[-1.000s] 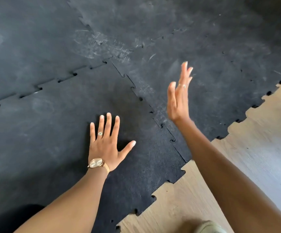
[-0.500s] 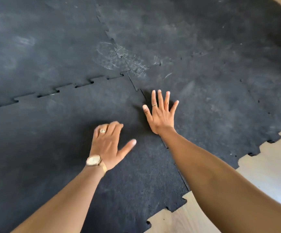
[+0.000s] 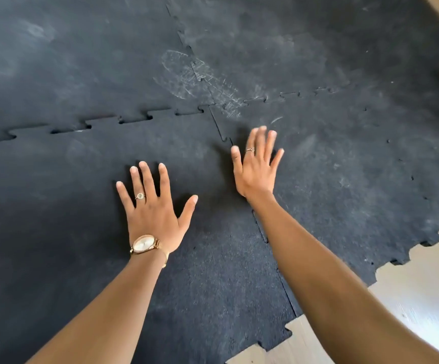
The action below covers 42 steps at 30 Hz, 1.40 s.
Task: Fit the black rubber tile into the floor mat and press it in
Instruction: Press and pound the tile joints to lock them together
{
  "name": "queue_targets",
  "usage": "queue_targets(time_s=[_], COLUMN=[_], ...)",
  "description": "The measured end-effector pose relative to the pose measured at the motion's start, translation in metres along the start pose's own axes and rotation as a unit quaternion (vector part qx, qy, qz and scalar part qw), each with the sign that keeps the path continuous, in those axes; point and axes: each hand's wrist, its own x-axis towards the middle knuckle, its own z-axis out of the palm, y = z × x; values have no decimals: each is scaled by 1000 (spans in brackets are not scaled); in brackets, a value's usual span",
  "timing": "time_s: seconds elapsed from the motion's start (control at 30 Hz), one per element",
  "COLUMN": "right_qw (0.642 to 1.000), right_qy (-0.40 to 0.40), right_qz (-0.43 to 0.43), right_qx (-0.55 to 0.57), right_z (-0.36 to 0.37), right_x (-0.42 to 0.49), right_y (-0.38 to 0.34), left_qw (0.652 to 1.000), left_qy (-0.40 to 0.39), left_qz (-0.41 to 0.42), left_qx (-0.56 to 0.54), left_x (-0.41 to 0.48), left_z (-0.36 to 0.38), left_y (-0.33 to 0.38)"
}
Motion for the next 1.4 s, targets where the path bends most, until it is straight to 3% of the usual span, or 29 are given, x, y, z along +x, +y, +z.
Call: queue_targets(time_s=[0.1, 0.27, 0.3, 0.33, 0.37, 0.43, 0.5, 0.53, 0.67, 0.8, 0.9, 0.93, 1.03, 1.13, 1.23, 1.3, 1.4], right_qw=[995, 998, 999, 992, 955, 808, 706, 703, 789, 825, 837, 841, 851, 841, 836, 798, 719], right_qy=[-88, -58, -41, 4, 60, 156, 174, 156, 29, 32, 59, 58, 69, 89, 86, 75, 46], right_qz=[17, -25, -33, -4, 62, 135, 93, 75, 89, 44, 29, 32, 34, 36, 126, 145, 34], right_qx=[-38, -20, 14, 124, 283, 551, 680, 690, 607, 563, 543, 537, 520, 533, 527, 580, 692], right_z=[14, 8, 3, -10, -30, -70, -92, -88, -5, 6, 5, 5, 13, 18, 11, -6, -52], right_x=[7, 14, 16, 23, 33, 57, 73, 72, 42, 45, 43, 42, 46, 47, 51, 64, 89], right_y=[8, 7, 4, -4, -13, -33, -48, -55, -61, -57, -58, -59, -56, -55, -73, -98, -158], left_qw=[1000, 1000, 1000, 1000, 1000, 1000, 1000, 1000, 1000, 999, 998, 998, 995, 992, 993, 992, 993], left_qy=[-19, -18, -18, -18, -19, -22, -29, -29, -8, -49, -20, 1, 18, -3, -3, 13, 11], left_qz=[2, -5, -6, -5, -2, -5, -4, -1, -6, -4, 61, 53, -92, -124, -120, -122, -118], left_qx=[2, 1, 0, -4, -8, -10, -12, -11, -13, -18, 20, 31, 19, 20, 5, 0, -6], left_x=[1, 0, 1, 1, 2, 2, 2, 1, 1, 6, 43, 56, 74, 71, 72, 73, 74], left_z=[-4, -6, -6, -7, -7, -6, -5, -5, -8, -14, -33, -36, -35, -22, -24, -22, -21], left_y=[2, 1, 1, 1, 3, 1, 1, 0, -1, 1, -33, -52, -103, -109, -110, -112, -112])
